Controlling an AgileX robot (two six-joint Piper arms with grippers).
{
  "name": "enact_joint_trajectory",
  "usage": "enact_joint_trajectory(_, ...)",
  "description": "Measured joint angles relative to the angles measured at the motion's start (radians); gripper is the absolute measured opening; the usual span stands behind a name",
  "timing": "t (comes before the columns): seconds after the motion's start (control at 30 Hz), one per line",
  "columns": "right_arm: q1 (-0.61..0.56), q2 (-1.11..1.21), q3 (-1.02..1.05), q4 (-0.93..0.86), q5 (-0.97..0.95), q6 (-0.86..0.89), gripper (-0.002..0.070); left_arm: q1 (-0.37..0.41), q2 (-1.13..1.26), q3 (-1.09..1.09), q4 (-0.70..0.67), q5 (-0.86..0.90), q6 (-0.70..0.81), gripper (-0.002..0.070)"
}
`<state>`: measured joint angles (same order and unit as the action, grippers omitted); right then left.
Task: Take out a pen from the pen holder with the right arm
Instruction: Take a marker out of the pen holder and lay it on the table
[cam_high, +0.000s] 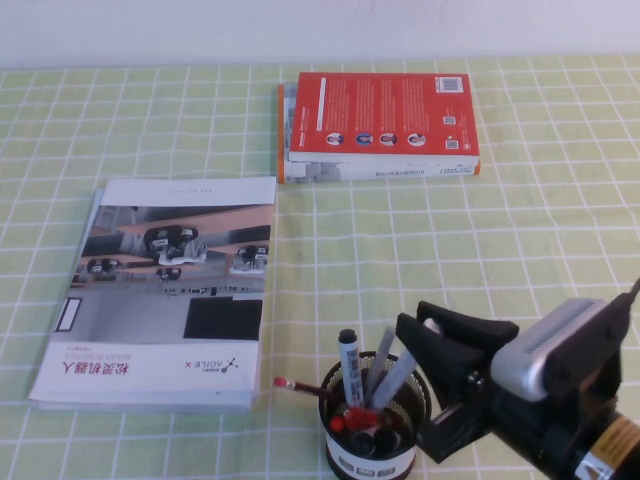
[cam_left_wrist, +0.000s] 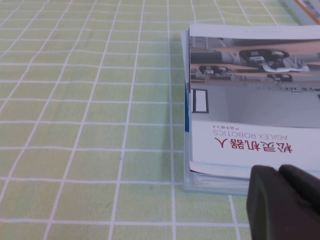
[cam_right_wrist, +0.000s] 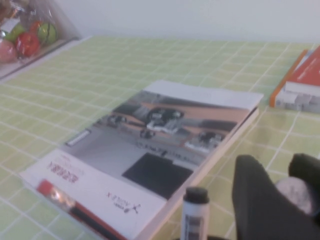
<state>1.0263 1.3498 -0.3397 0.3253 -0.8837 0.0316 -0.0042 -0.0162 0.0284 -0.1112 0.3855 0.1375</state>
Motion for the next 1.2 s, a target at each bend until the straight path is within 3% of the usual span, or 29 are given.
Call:
enact_joint_trajectory(0.33, 0.0, -0.216, -0.03, 0.11, 0.212, -0.143, 0.0088, 0.0, 0.0, 0.0, 0.0, 0.0, 0.0, -0.0005)
enact_joint_trajectory(0.6, 0.0, -0.326, -0.164, 0.248, 0.421, -0.4, 0.0088, 0.0, 0.0, 0.0, 0.0, 0.0, 0.0, -0.0005)
enact_joint_trajectory(0.9, 0.0, -0.4, -0.273, 0.576, 0.484, -0.82, 0.0088, 0.0, 0.0, 0.0, 0.0, 0.0, 0.0, -0.0005)
enact_joint_trajectory(1.2, -0.026, -0.406, -0.405, 1.264, 0.359, -1.539, 0.0088, 0.0, 0.0, 0.0, 0.0, 0.0, 0.0, -0.0005)
